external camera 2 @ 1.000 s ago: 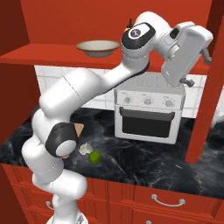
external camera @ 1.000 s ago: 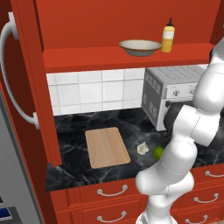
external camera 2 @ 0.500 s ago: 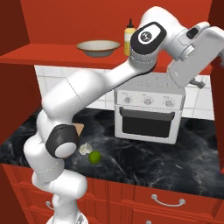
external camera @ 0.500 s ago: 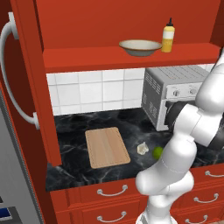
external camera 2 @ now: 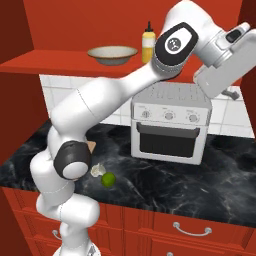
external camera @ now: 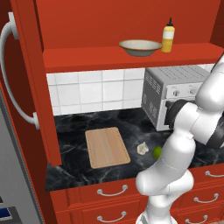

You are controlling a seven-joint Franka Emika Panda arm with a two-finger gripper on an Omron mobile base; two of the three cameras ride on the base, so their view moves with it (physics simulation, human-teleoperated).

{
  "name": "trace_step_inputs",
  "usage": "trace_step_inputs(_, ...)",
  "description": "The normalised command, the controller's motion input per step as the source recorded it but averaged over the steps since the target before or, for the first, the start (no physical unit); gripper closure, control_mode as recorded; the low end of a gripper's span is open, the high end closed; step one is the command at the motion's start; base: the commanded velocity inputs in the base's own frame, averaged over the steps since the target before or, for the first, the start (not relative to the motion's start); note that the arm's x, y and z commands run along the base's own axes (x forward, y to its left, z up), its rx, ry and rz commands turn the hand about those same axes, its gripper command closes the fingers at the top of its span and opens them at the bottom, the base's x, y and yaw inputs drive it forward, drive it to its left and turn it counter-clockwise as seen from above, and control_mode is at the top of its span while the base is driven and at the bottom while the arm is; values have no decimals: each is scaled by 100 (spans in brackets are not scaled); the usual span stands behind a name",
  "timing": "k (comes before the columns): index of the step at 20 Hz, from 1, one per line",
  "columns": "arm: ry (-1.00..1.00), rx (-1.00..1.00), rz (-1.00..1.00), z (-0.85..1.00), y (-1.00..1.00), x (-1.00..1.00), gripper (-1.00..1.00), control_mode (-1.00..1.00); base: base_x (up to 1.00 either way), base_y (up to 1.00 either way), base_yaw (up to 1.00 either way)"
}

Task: Open the cabinet. Place the bowl and condiment on the counter. Then place the lime and garlic on the cutting board.

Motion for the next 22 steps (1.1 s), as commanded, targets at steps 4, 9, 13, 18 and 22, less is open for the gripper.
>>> trace_step_inputs(4,-2,5,12,0,5,2,-100,-100,0,0,0)
trace_step_inputs(9,-3,4,13,0,31,-2,-100,-100,0,0,0)
trace_step_inputs(13,-7,-1,10,0,94,-22,-100,-100,0,0,0)
trace_step_inputs(18,-7,-1,8,-5,93,-37,-100,-100,0,0,0)
trace_step_inputs(22,-6,0,11,-32,57,-54,-100,-100,0,0,0)
